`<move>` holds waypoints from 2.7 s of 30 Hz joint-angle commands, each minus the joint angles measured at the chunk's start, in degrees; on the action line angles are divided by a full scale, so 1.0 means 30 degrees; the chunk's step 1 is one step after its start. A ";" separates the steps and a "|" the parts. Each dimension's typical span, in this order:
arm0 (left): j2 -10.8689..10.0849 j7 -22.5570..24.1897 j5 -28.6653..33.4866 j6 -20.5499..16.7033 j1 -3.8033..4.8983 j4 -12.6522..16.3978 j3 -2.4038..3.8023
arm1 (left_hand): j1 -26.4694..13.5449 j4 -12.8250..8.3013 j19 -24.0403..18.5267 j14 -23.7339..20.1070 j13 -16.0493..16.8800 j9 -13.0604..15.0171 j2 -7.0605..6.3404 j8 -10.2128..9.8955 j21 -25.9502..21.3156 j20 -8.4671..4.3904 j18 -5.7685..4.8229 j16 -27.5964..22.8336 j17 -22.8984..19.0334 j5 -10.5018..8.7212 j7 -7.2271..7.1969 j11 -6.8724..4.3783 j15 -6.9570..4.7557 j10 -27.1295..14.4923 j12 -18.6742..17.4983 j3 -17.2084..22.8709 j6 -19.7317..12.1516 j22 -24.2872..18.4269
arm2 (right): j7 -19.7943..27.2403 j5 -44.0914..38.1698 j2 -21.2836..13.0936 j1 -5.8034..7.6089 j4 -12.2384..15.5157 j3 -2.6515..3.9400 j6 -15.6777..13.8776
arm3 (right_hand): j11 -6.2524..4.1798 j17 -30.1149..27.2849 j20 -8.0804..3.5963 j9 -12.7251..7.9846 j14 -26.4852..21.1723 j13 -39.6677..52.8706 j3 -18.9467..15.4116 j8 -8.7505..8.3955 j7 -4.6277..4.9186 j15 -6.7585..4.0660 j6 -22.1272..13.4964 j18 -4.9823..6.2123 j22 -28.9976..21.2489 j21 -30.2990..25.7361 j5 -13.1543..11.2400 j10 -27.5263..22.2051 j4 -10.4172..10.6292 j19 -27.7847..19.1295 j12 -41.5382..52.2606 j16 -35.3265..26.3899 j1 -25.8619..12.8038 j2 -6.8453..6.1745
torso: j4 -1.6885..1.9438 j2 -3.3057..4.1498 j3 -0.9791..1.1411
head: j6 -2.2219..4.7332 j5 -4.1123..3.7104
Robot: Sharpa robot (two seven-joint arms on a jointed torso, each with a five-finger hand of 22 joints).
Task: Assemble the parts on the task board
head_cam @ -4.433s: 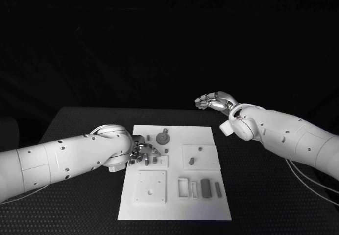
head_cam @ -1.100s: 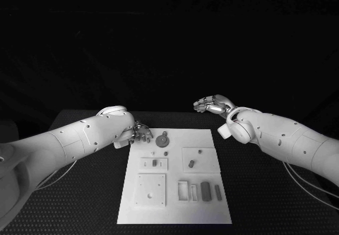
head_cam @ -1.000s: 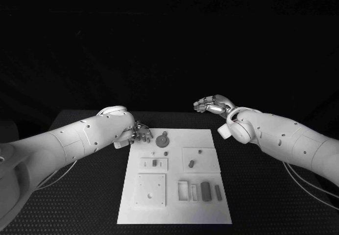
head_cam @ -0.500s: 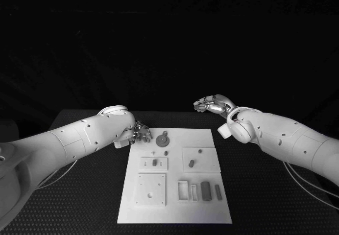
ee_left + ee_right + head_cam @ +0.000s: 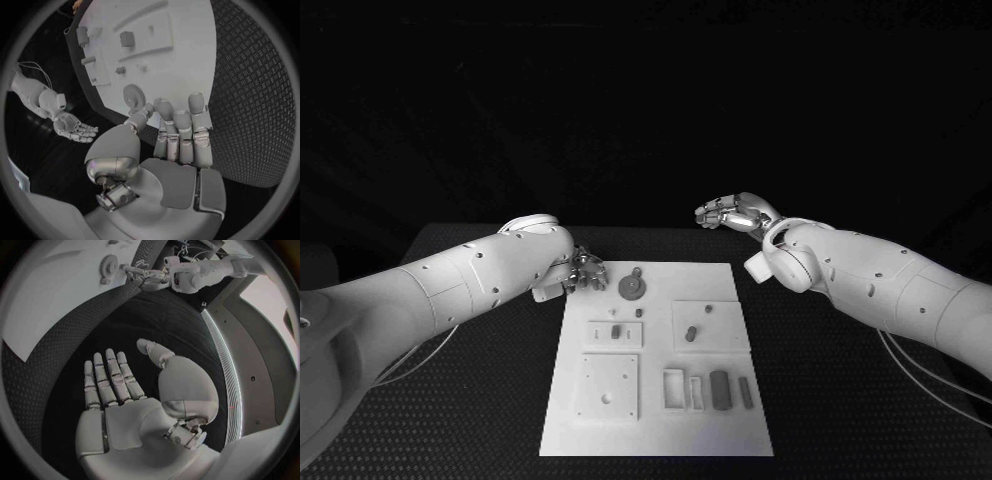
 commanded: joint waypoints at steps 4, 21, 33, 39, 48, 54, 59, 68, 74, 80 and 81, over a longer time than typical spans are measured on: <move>0.0008 0.0406 0.0618 -0.0162 -0.0013 0.0016 -0.0005 | 0.1512 0.0768 0.0229 0.0225 -0.0138 -0.0070 -0.0224 0.0228 0.0120 0.0004 -0.0070 0.0134 -0.0184 -0.1197 -0.0024 -0.0034 -0.0057 0.0332 0.0008 0.1460 0.0280 0.0333 | 0.0229 -0.0105 0.0026 -0.0004 0.0004 0.0009 0.0242 | 0.0026 -0.0030 0.0056 -0.0032 -0.0037 -0.0026 -0.0121 0.0117 0.0121 0.0108 -0.0113 -0.0233 0.0042 -0.0071 -0.0001 0.0122 0.0023 -0.0126 -0.0124 -0.0074 -0.0082 0.0090 | -0.0003 0.0003 -0.0004 | -0.0003 0.0006; -0.1160 0.0445 0.2224 -0.1365 0.0012 0.1256 0.0081 | 0.1997 0.0758 0.0488 0.0614 -0.0231 -0.0188 -0.0104 0.0484 0.0372 -0.0111 -0.0050 0.0321 -0.0340 -0.1005 -0.0206 -0.0211 -0.0183 0.0782 0.0051 0.1861 0.0725 0.0393 | 0.0214 -0.0105 -0.0049 -0.0004 -0.0036 0.0009 0.0264 | 0.0026 -0.0035 0.0060 -0.0046 -0.0040 -0.0027 -0.0129 0.0127 0.0123 0.0108 -0.0118 -0.0235 0.0068 -0.0086 0.0000 0.0128 0.0044 -0.0132 -0.0135 -0.0080 -0.0102 0.0095 | 0.0014 -0.0013 -0.0002 | -0.0015 -0.0004; -0.3784 -0.0046 0.3125 -0.2535 0.0508 0.5332 0.0089 | 0.2025 0.0610 0.0615 0.0872 -0.0348 -0.0361 -0.0244 0.0561 0.0529 -0.0176 -0.0068 0.0364 -0.0521 -0.0068 -0.0301 -0.0308 -0.0243 0.1104 -0.0041 0.1976 0.1001 0.0379 | 0.0183 -0.0105 -0.0201 -0.0002 -0.0062 0.0009 0.0251 | 0.0023 -0.0038 0.0061 -0.0055 -0.0040 -0.0028 -0.0130 0.0136 0.0120 0.0101 -0.0120 -0.0235 0.0085 -0.0097 0.0001 0.0131 0.0047 -0.0136 -0.0142 -0.0083 -0.0101 0.0090 | 0.0059 -0.0025 -0.0002 | -0.0012 0.0000; -0.5165 -0.0344 0.3224 -0.2934 0.0660 0.7487 0.0069 | 0.2029 0.0581 0.0636 0.0940 -0.0369 -0.0389 -0.0295 0.0596 0.0555 -0.0189 -0.0065 0.0380 -0.0562 0.0031 -0.0337 -0.0342 -0.0226 0.1197 -0.0063 0.1989 0.1095 0.0375 | 0.0180 -0.0105 -0.0248 -0.0002 -0.0089 0.0009 0.0207 | 0.0022 -0.0038 0.0061 -0.0060 -0.0037 -0.0028 -0.0130 0.0140 0.0120 0.0099 -0.0121 -0.0234 0.0095 -0.0103 0.0001 0.0133 0.0047 -0.0138 -0.0147 -0.0082 -0.0099 0.0085 | 0.0068 -0.0025 -0.0002 | -0.0024 0.0029; -0.6353 -0.0855 0.2592 -0.3143 0.0644 0.9862 -0.0409 | 0.2047 0.0549 0.0684 0.1004 -0.0379 -0.0415 -0.0341 0.0614 0.0589 -0.0202 -0.0055 0.0401 -0.0591 0.0078 -0.0365 -0.0372 -0.0237 0.1261 -0.0080 0.2004 0.1153 0.0372 | 0.0180 -0.0105 -0.0307 -0.0002 -0.0146 0.0008 0.0209 | 0.0020 -0.0040 0.0061 -0.0068 -0.0033 -0.0029 -0.0129 0.0147 0.0119 0.0093 -0.0123 -0.0232 0.0111 -0.0110 0.0002 0.0134 0.0047 -0.0136 -0.0154 -0.0082 -0.0096 0.0077 | 0.0052 -0.0005 -0.0039 | -0.0079 0.0045; -0.6880 -0.0978 0.1893 -0.3013 0.0637 1.0814 -0.1045 | 0.2050 0.0543 0.0727 0.1049 -0.0375 -0.0432 -0.0348 0.0622 0.0613 -0.0213 -0.0048 0.0420 -0.0605 0.0100 -0.0382 -0.0390 -0.0252 0.1306 -0.0078 0.2010 0.1181 0.0368 | 0.0182 -0.0105 -0.0298 -0.0002 -0.0164 0.0008 0.0218 | 0.0021 -0.0041 0.0061 -0.0074 -0.0031 -0.0029 -0.0128 0.0152 0.0120 0.0091 -0.0125 -0.0230 0.0123 -0.0115 0.0002 0.0137 0.0048 -0.0134 -0.0159 -0.0083 -0.0094 0.0077 | 0.0035 -0.0010 -0.0004 | -0.0117 0.0143; -0.6990 -0.1287 0.1400 -0.2879 0.0622 1.1144 -0.1235 | 0.2031 0.0553 0.0767 0.1096 -0.0368 -0.0447 -0.0350 0.0636 0.0636 -0.0220 -0.0044 0.0439 -0.0618 0.0103 -0.0397 -0.0405 -0.0264 0.1353 -0.0072 0.2003 0.1221 0.0365 | 0.0183 -0.0105 -0.0305 -0.0002 -0.0149 0.0008 0.0187 | 0.0023 -0.0043 0.0062 -0.0079 -0.0034 -0.0029 -0.0131 0.0156 0.0124 0.0090 -0.0127 -0.0230 0.0134 -0.0119 0.0001 0.0140 0.0054 -0.0133 -0.0162 -0.0085 -0.0100 0.0070 | 0.0035 0.0000 -0.0022 | -0.0087 0.0133; -0.6959 -0.1492 0.1276 -0.2925 0.0459 1.1360 -0.1729 | 0.2003 0.0561 0.0819 0.1156 -0.0357 -0.0471 -0.0323 0.0648 0.0665 -0.0236 -0.0035 0.0464 -0.0637 0.0106 -0.0419 -0.0427 -0.0283 0.1411 -0.0067 0.1997 0.1262 0.0361 | 0.0187 -0.0105 -0.0303 -0.0002 -0.0137 0.0008 0.0202 | 0.0028 -0.0047 0.0064 -0.0088 -0.0039 -0.0029 -0.0134 0.0163 0.0130 0.0097 -0.0131 -0.0228 0.0151 -0.0127 0.0001 0.0145 0.0065 -0.0131 -0.0169 -0.0091 -0.0107 0.0071 | -0.0001 0.0004 -0.0015 | -0.0155 0.0215; -0.6904 -0.1518 0.0869 -0.2980 0.0373 1.1253 -0.1728 | 0.1996 0.0560 0.0826 0.1166 -0.0354 -0.0479 -0.0317 0.0647 0.0669 -0.0238 -0.0034 0.0465 -0.0644 0.0106 -0.0421 -0.0429 -0.0288 0.1419 -0.0069 0.1997 0.1264 0.0359 | 0.0196 -0.0105 -0.0327 -0.0004 -0.0129 0.0008 0.0220 | 0.0033 -0.0049 0.0063 -0.0094 -0.0038 -0.0029 -0.0134 0.0167 0.0135 0.0100 -0.0133 -0.0226 0.0162 -0.0133 0.0002 0.0148 0.0070 -0.0130 -0.0173 -0.0093 -0.0109 0.0070 | 0.0009 0.0001 -0.0013 | -0.0203 0.0168; -0.6708 -0.1459 0.0869 -0.2967 0.0356 1.1145 -0.1728 | 0.1987 0.0558 0.0833 0.1175 -0.0350 -0.0487 -0.0316 0.0646 0.0673 -0.0240 -0.0033 0.0466 -0.0652 0.0106 -0.0423 -0.0431 -0.0293 0.1426 -0.0071 0.1995 0.1268 0.0356 | 0.0200 -0.0105 -0.0325 -0.0004 -0.0126 0.0008 0.0218 | 0.0036 -0.0051 0.0063 -0.0101 -0.0038 -0.0029 -0.0132 0.0172 0.0139 0.0102 -0.0136 -0.0224 0.0173 -0.0139 0.0002 0.0151 0.0074 -0.0127 -0.0177 -0.0094 -0.0109 0.0072 | -0.0023 0.0009 0.0004 | -0.0225 0.0183; -0.6673 -0.1458 0.0869 -0.2976 0.0355 1.1120 -0.1728 | 0.1985 0.0557 0.0833 0.1176 -0.0350 -0.0489 -0.0318 0.0646 0.0673 -0.0240 -0.0033 0.0467 -0.0653 0.0105 -0.0423 -0.0432 -0.0294 0.1427 -0.0071 0.1994 0.1269 0.0356 | 0.0202 -0.0105 -0.0324 -0.0004 -0.0124 0.0008 0.0217 | 0.0036 -0.0051 0.0063 -0.0102 -0.0038 -0.0029 -0.0132 0.0172 0.0140 0.0102 -0.0136 -0.0224 0.0175 -0.0140 0.0002 0.0152 0.0075 -0.0126 -0.0178 -0.0094 -0.0110 0.0074 | -0.0023 0.0009 0.0001 | -0.0211 0.0180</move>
